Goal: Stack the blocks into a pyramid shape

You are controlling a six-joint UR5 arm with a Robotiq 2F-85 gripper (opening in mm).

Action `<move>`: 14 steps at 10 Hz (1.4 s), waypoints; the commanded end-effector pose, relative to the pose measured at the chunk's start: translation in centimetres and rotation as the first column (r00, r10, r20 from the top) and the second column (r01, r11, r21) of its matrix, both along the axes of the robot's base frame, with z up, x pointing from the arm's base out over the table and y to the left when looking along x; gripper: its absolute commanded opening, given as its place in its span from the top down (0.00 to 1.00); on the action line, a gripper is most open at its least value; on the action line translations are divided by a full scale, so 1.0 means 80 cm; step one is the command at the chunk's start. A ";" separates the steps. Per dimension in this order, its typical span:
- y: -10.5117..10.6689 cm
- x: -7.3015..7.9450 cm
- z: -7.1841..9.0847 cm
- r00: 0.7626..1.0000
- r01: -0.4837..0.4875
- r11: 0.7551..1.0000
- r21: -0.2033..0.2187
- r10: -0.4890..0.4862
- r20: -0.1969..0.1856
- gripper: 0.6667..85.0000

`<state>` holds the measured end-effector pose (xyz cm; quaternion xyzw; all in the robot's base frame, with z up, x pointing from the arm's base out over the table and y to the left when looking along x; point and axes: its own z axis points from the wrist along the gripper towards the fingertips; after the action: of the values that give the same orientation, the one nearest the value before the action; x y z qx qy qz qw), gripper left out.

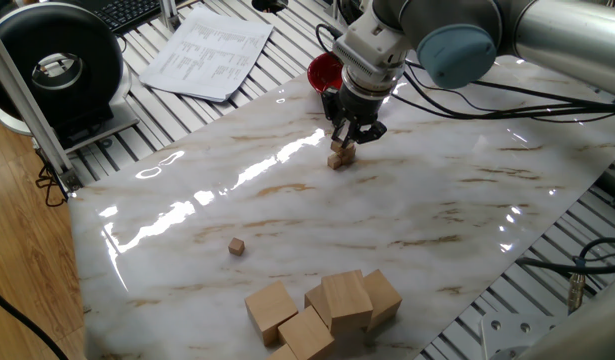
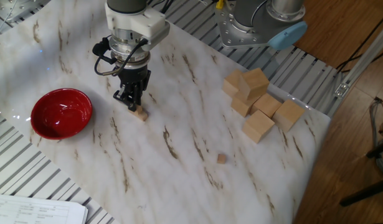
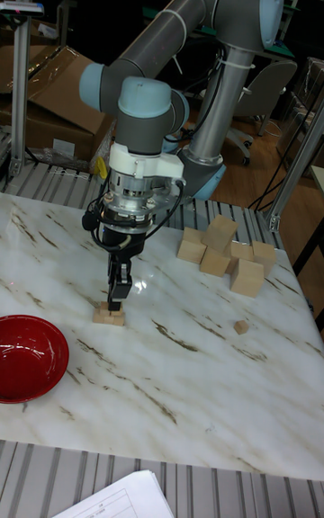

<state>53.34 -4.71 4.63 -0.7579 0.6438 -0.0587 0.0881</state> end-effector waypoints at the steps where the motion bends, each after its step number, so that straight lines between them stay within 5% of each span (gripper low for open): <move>1: 0.005 0.000 -0.001 1.000 0.013 1.000 0.017 -0.013 0.001 0.99; 14: -0.002 -0.001 -0.003 1.000 0.012 1.000 0.000 -0.012 0.014 0.97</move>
<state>53.11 -4.72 4.23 -0.7556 0.6459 -0.0634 0.0883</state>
